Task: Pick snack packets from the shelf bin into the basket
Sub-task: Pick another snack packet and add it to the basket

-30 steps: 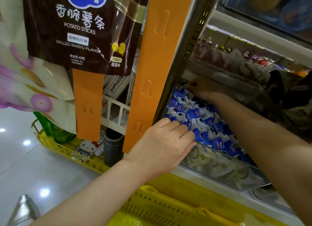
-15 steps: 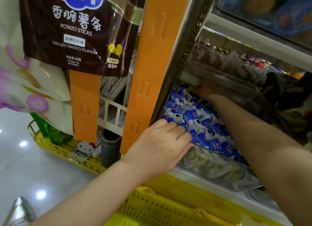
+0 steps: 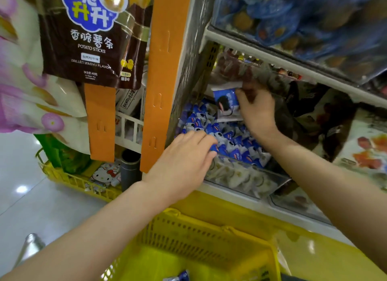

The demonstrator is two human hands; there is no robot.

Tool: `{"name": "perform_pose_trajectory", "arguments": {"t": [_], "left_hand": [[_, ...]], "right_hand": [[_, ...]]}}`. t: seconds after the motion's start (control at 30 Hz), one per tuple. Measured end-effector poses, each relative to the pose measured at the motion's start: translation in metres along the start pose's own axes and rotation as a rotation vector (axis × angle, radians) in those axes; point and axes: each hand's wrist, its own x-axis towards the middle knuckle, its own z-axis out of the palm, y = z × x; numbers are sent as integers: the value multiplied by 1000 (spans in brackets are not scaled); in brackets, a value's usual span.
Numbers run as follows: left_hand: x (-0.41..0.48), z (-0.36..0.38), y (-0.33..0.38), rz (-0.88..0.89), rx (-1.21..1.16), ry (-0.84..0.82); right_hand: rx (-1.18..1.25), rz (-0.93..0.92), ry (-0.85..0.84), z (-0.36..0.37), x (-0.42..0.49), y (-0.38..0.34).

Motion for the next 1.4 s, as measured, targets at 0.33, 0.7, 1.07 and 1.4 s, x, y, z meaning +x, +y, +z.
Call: {"name": "perform_pose_trajectory", "arguments": {"t": [0.33,0.7,1.07,1.4], "left_hand": [[-41,-10,34,-645,-863,106],[-63,14,42,-779,-853,-72],[-61,29,48,-1000,-1137,-216],[-67,25,38,-801,-885,53]], "right_hand": [[348,83,-184,-53,-133,-30],[536,397,-546,-37,-184,-17],[344,309,-319,-44,-182,-5],[591,752,-554,-54,-186,4]]}}
